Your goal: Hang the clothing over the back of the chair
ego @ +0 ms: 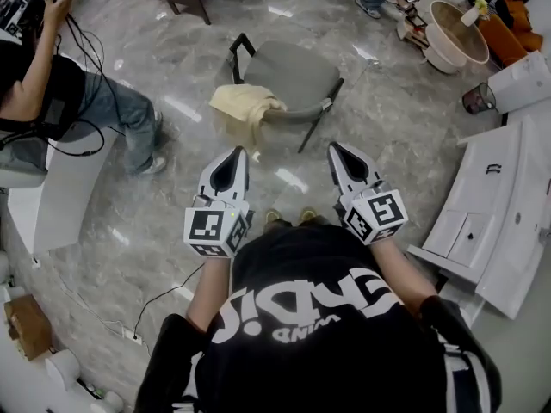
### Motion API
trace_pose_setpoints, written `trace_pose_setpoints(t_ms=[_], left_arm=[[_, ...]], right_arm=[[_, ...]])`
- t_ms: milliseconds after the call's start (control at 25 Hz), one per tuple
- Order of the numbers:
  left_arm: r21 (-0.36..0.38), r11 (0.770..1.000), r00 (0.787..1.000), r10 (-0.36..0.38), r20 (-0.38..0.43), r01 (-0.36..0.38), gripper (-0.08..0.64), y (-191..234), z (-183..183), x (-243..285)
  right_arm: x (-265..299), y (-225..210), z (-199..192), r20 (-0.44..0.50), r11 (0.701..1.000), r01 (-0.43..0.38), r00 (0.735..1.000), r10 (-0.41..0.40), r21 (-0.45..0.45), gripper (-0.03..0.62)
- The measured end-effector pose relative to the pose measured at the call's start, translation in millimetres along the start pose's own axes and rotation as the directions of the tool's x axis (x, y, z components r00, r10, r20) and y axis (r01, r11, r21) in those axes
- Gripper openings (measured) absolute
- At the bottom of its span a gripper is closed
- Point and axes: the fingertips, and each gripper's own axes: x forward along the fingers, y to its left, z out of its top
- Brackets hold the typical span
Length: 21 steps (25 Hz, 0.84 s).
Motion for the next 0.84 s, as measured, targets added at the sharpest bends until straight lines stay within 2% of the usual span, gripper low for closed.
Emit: trace_pose_setpoints(t_ms=[840], left_arm=[[0.007,1.0,1.0,0.006,-0.006,-0.006,0.015,-6.2,-3.7,-6.0]], right_arm=[[0.3,11.7,2.9,0.013,0.998,-0.07,0.997,0.07,0.008,0.014]])
